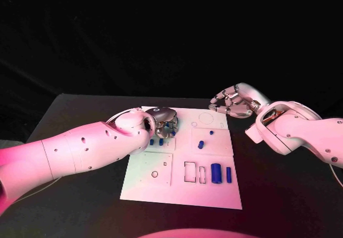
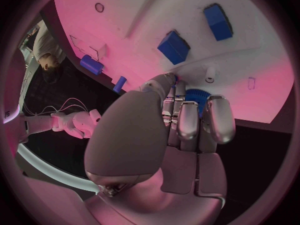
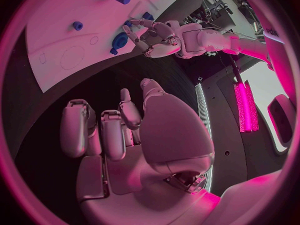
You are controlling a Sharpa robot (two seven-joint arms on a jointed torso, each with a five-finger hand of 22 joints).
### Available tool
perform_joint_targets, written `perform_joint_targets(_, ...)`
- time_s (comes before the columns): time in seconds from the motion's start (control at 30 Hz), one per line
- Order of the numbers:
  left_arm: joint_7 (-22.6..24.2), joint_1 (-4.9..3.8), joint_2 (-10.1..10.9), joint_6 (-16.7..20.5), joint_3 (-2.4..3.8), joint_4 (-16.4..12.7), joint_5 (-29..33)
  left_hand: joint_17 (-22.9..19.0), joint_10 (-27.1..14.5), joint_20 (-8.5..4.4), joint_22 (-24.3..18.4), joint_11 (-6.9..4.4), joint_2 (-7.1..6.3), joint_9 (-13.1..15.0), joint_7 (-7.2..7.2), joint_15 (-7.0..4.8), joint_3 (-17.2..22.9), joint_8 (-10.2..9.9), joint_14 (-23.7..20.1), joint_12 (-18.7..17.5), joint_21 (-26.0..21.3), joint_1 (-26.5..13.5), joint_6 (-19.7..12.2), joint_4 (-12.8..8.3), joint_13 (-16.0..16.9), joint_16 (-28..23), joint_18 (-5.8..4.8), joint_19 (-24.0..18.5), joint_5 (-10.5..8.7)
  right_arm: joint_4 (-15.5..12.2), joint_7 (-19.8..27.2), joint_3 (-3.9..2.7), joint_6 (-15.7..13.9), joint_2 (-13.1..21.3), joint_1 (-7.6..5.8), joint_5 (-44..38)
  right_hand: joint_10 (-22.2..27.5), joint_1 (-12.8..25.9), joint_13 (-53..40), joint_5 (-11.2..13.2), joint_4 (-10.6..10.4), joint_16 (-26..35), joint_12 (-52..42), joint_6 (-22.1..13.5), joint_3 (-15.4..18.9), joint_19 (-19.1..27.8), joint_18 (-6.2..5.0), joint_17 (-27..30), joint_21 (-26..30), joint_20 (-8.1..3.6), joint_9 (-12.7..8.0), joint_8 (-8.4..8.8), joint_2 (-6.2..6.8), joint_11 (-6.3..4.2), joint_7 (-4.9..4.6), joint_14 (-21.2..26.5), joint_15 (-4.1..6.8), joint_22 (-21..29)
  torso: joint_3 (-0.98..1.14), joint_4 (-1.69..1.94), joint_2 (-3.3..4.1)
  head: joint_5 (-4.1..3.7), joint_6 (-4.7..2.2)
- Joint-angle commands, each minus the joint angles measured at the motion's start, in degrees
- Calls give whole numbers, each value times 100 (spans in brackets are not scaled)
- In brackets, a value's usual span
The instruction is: Assemble the parts on the task board
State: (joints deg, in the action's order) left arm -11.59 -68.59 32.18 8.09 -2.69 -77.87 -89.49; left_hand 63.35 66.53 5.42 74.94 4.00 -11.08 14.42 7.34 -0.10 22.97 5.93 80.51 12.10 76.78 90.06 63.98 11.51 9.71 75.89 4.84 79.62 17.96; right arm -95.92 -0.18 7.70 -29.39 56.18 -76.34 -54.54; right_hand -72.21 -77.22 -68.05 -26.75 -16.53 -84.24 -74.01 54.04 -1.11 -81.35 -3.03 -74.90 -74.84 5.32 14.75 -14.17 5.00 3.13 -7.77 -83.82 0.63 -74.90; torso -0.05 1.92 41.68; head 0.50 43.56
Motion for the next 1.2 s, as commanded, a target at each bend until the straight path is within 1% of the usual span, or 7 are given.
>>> perform_joint_targets(0.03, 117, 18, 33, 298, 2, -46, 201, 22, 69, -4, 476, -10, -29, -9, -2, -4, 43, -35, 41, -49, 57, -69, 51, -20, -12, 32, -117, 53, -25, -5, 50, -1, 4, -3, 3, -34, 22, 24, -7, -32, 16, 25, 8, -9, 19, 27, -67, -630, 34, -7, 7, -29, -21, -6, 8, -399, 38, -640, -2, 1, -2, 4, -15)
perform_joint_targets(0.17, 152, 22, 138, 480, 22, -159, 313, 34, 96, -7, 498, -12, -39, -16, -1, -7, 62, -42, 60, -75, 82, -84, 72, -36, -15, 45, -123, 73, -26, 6, 53, -1, -3, -8, 3, -34, 22, 24, -7, -32, 16, 25, 8, -9, 19, 27, -67, -630, 34, -7, 7, -29, -21, -6, 8, -399, 38, -640, -4, 3, -4, -3, -29)
perform_joint_targets(0.5, 133, 21, 403, 626, 159, -448, 502, 49, 136, -11, 533, -12, -54, -28, 4, -10, 83, -54, 87, -114, 123, -122, 101, -50, -19, 63, -133, 107, -29, 45, 62, -1, -17, -19, 3, -34, 22, 24, -7, -32, 16, 25, 8, -9, 19, 27, -67, -630, 34, -7, 7, -29, -21, -6, 8, -399, 38, -640, -8, 12, -9, 10, -60)
perform_joint_targets(0.67, 82, 19, 569, 579, 212, -606, 586, 48, 146, -12, 540, -13, -57, -30, 5, -10, 87, -57, 92, -123, 132, -134, 110, -52, -19, 64, -136, 114, -30, 52, 63, -1, -15, -22, 3, -34, 22, 24, -7, -32, 16, 25, 8, -9, 19, 27, -67, -630, 34, -7, 7, -29, -21, -6, 8, -399, 38, -640, -4, 6, 0, 22, -75)
perform_joint_targets(0.8, 30, 19, 679, 474, 227, -653, 645, 32, 157, -13, 544, -14, -63, -34, 3, -11, 90, -60, 93, -133, 136, -147, 118, -54, -20, 58, -137, 118, -32, 49, 57, -1, -14, -21, 4, -34, 22, 24, -7, -32, 16, 25, 8, -9, 19, 27, -67, -630, 34, -7, 7, -29, -21, -6, 8, -399, 38, -640, 1, 11, 6, 22, -90)
perform_joint_targets(0.97, -2, 20, 835, 382, 234, -668, 689, 12, 165, -13, 542, -14, -75, -39, 2, -11, 90, -67, 91, -150, 133, -170, 124, -54, -21, 50, -136, 115, -34, 42, 53, -1, -11, -12, 4, -34, 22, 24, -7, -32, 16, 25, 8, -9, 19, 27, -67, -630, 34, -7, 7, -29, -21, -6, 8, -399, 38, -640, -11, 16, 4, 14, -71)
perform_joint_targets(1.2, -29, 21, 962, 323, 235, -663, 730, 6, 168, -13, 543, -13, -78, -40, 2, -11, 90, -69, 91, -154, 133, -178, 125, -53, -22, 47, -136, 116, -35, 37, 54, -1, -9, -3, 4, -34, 22, 24, -7, -32, 16, 25, 8, -9, 19, 27, -67, -630, 34, -7, 7, -29, -21, -6, 8, -399, 38, -640, -9, 6, 5, 6, -60)
